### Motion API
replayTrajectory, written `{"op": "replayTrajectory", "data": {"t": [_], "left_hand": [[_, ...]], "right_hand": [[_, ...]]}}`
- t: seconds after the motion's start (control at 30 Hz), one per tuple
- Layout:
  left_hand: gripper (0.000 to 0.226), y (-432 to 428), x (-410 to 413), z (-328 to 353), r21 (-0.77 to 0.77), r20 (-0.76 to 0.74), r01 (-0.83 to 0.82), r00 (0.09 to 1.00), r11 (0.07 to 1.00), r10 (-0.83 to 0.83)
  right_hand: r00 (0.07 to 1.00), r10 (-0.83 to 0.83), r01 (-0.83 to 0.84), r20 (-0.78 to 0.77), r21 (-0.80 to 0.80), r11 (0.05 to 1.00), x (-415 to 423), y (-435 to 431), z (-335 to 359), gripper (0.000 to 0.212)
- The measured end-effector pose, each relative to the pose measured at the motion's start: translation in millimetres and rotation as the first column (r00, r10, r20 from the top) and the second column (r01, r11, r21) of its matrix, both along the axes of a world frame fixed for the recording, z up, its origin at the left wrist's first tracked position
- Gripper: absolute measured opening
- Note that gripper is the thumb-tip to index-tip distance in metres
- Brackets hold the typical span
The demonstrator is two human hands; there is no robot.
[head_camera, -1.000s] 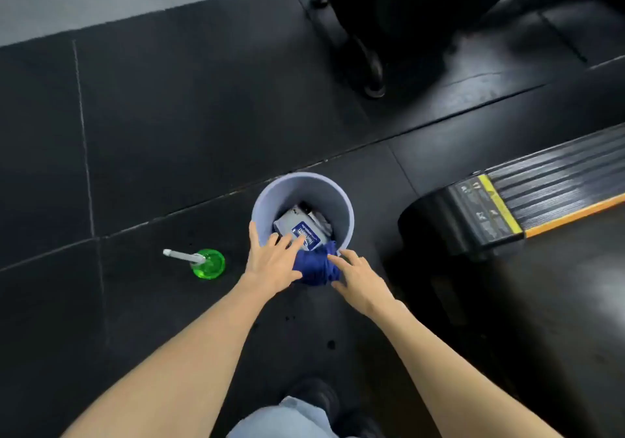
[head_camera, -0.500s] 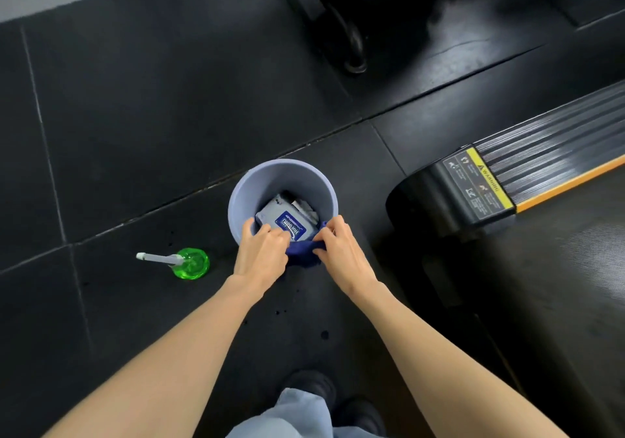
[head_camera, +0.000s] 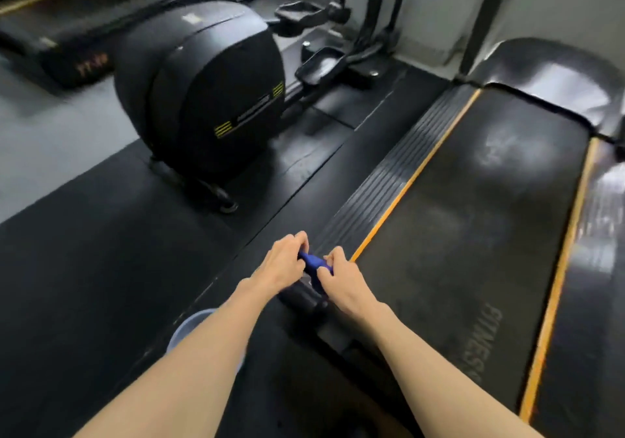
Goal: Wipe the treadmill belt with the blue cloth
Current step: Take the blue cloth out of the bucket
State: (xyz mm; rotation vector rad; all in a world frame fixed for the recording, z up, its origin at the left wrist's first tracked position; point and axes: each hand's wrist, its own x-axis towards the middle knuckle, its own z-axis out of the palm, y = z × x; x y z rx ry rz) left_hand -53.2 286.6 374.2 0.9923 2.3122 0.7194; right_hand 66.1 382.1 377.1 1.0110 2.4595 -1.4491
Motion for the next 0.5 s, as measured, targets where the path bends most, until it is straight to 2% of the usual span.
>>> {"op": "replayTrajectory", "data": {"t": [0.03,0.1,0.2,0.23,0.3,0.4,0.5], "left_hand": [[0.021,25,5,19,0.034,0.011,0.023,1.0,0.999,-0.024],[0.022,76,16,55,0.08,0.027,0.069,0.997,0.994,-0.071],[0.026,149,39,99,0.119,0.031,0.194,0.98,0.974,-0.199],[0.025,174,47,112,0.125,0.031,0.246,0.967,0.961,-0.251],[0.02,223,67,140,0.119,0.015,0.361,0.931,0.925,-0.365],[0.023,287,96,177,0.129,-0.007,0.507,0.86,0.852,-0.51],[0.044,337,113,196,0.165,0.044,0.5,0.858,0.85,-0.512]], "right_hand": [[0.993,-0.117,0.118,0.015,-0.125,0.985,5,16,20,0.018],[0.94,-0.341,0.327,0.032,-0.379,0.866,15,59,51,0.04],[0.847,-0.526,0.477,0.071,-0.538,0.695,45,136,78,0.064],[0.837,-0.544,0.49,0.064,-0.53,0.692,57,162,88,0.056],[0.859,-0.512,0.462,0.005,-0.44,0.77,87,209,118,0.029],[0.869,-0.492,0.478,-0.06,-0.158,0.864,121,280,150,0.019],[0.863,-0.486,0.501,-0.14,0.105,0.859,141,332,174,0.015]]}}
